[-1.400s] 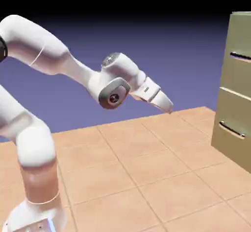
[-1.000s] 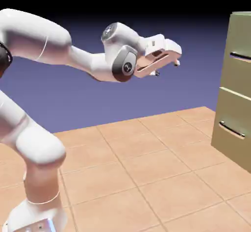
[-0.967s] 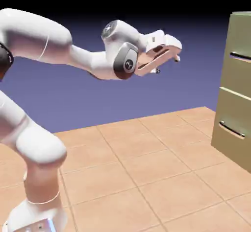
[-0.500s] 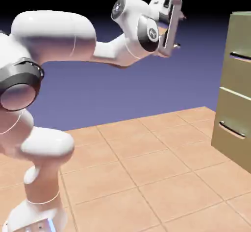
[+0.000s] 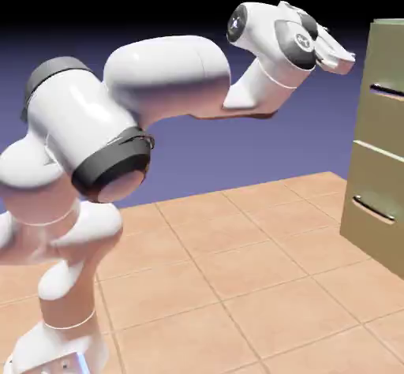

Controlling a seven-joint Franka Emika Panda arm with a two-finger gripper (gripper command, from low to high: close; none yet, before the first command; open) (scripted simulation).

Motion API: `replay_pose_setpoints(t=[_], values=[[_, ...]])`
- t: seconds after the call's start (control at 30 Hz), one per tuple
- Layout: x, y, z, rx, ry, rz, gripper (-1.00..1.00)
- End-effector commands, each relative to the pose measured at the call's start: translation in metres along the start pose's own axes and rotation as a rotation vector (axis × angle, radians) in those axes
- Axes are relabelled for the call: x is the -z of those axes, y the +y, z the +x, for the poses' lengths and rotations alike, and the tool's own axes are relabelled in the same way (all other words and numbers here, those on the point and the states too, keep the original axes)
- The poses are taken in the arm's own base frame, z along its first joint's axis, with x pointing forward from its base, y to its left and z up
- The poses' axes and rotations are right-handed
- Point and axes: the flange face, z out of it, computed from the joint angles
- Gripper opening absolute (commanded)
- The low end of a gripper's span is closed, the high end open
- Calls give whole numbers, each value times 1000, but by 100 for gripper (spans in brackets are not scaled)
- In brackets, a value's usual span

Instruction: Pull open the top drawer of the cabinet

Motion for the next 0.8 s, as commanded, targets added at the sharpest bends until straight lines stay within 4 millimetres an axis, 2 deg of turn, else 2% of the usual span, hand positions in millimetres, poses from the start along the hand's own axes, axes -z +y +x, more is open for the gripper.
replay_pose_setpoints(t=[0.0,0.17,0.33,0.73,0.77], values=[[-9,-3,0,70,-9,1,0],[-53,-22,8,429,-54,15,0],[-98,-41,24,809,-96,44,0],[-196,-79,89,1805,-204,140,0],[-202,-78,90,1835,-210,142,0]])
